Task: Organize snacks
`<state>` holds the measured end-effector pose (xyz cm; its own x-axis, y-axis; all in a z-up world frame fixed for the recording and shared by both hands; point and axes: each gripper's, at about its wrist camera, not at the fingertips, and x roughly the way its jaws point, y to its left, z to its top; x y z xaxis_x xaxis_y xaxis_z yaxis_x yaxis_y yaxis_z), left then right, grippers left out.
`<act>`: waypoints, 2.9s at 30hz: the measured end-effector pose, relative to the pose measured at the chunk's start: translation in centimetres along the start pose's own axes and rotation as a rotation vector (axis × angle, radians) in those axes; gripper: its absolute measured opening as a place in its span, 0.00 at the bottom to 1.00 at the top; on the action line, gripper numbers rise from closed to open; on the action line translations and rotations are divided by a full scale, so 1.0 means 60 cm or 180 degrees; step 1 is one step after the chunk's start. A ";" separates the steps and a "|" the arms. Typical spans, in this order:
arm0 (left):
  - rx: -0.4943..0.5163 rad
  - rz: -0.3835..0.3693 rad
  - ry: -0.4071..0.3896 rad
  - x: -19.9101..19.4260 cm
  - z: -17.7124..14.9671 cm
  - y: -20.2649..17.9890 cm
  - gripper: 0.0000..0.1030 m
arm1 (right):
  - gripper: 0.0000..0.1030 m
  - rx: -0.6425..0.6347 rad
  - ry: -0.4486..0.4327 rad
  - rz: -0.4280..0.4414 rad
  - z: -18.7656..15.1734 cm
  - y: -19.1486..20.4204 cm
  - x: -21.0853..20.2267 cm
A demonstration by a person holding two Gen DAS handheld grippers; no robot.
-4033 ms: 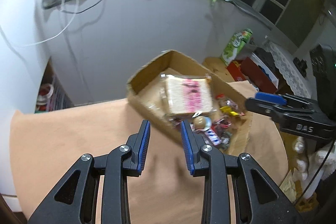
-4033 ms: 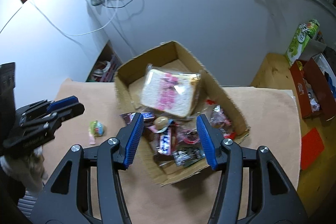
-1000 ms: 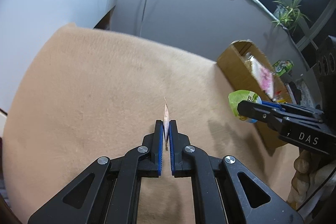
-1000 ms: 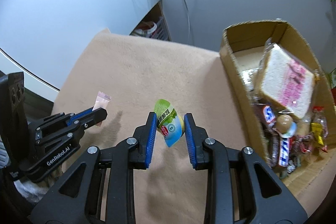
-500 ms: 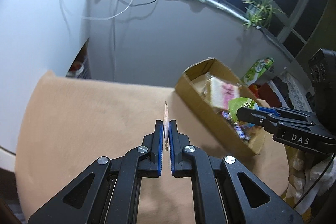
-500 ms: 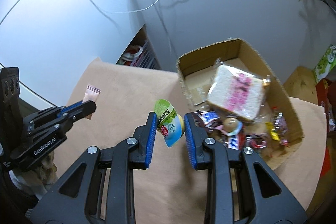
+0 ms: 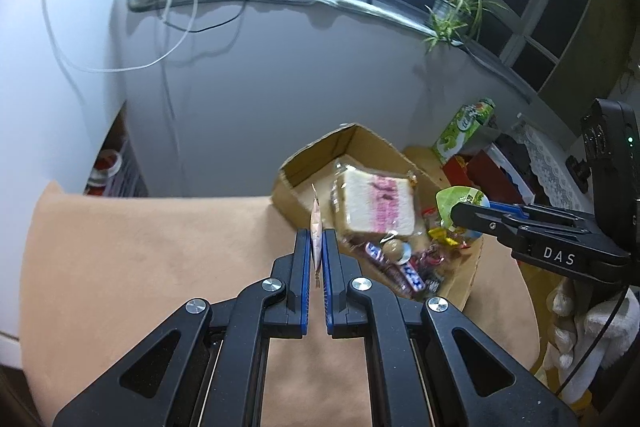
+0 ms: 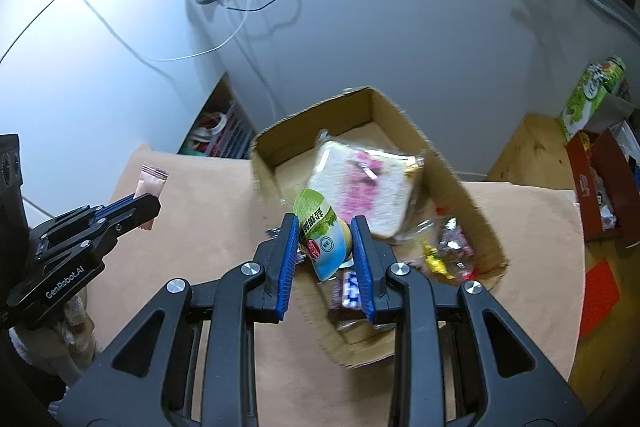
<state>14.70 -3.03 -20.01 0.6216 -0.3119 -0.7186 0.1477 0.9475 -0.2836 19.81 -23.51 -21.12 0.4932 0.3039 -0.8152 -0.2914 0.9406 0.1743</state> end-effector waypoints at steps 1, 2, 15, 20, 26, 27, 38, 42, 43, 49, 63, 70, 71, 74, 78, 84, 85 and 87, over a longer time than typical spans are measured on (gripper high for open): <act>0.0023 -0.0012 0.0010 0.007 0.004 -0.006 0.05 | 0.27 0.0014 -0.0001 -0.0017 0.001 -0.006 0.001; 0.0051 -0.0001 0.0019 0.014 0.007 -0.012 0.05 | 0.27 0.0029 -0.0003 -0.0042 0.004 -0.013 0.002; 0.0287 -0.0041 0.0150 0.081 0.047 -0.073 0.05 | 0.27 0.0179 0.0073 -0.0175 0.013 -0.074 0.023; 0.0356 -0.0050 0.0205 0.097 0.051 -0.094 0.05 | 0.27 0.0239 0.0136 -0.0167 0.009 -0.085 0.035; 0.0401 -0.0057 0.0254 0.111 0.052 -0.111 0.05 | 0.27 0.0281 0.0170 -0.0169 0.005 -0.095 0.043; 0.0406 -0.0056 0.0256 0.112 0.052 -0.112 0.05 | 0.27 0.0293 0.0171 -0.0161 0.004 -0.096 0.043; 0.0417 -0.0037 0.0253 0.112 0.053 -0.119 0.13 | 0.42 0.0273 0.0126 -0.0149 0.000 -0.089 0.034; 0.0419 -0.0042 0.0241 0.108 0.053 -0.117 0.13 | 0.42 0.0269 0.0102 -0.0149 -0.001 -0.085 0.026; 0.0423 -0.0036 0.0234 0.106 0.053 -0.117 0.13 | 0.42 0.0273 0.0093 -0.0148 -0.001 -0.084 0.023; 0.0403 -0.0032 0.0177 0.084 0.051 -0.115 0.13 | 0.42 0.0293 0.0036 -0.0140 -0.006 -0.081 0.003; 0.0363 0.0060 0.0100 0.007 0.013 -0.104 0.40 | 0.79 0.0270 -0.0176 -0.0425 -0.062 -0.035 -0.079; 0.0400 0.0177 0.0088 -0.026 -0.017 -0.105 0.56 | 0.79 0.0308 -0.0260 -0.0635 -0.087 -0.020 -0.114; 0.0409 0.0193 0.0071 -0.031 -0.021 -0.106 0.57 | 0.80 0.0297 -0.0274 -0.0655 -0.087 -0.018 -0.118; 0.0406 0.0233 0.0054 -0.045 -0.028 -0.106 0.60 | 0.85 0.0292 -0.0313 -0.0719 -0.091 -0.017 -0.128; 0.0371 0.0264 0.0023 -0.056 -0.031 -0.103 0.60 | 0.86 0.0320 -0.0354 -0.0766 -0.095 -0.020 -0.141; 0.0332 0.0283 0.0025 -0.060 -0.035 -0.103 0.60 | 0.86 0.0324 -0.0365 -0.0771 -0.096 -0.021 -0.146; 0.0343 0.0291 0.0028 -0.061 -0.036 -0.105 0.60 | 0.86 0.0325 -0.0367 -0.0768 -0.097 -0.021 -0.146; 0.0346 0.0299 0.0033 -0.061 -0.037 -0.107 0.60 | 0.86 0.0324 -0.0367 -0.0766 -0.097 -0.021 -0.146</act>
<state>9.79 -8.11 -16.96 0.6287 -0.2218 -0.7454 0.1722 0.9744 -0.1447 11.10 -28.23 -17.41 0.6298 0.0799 -0.7726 -0.0737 0.9964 0.0429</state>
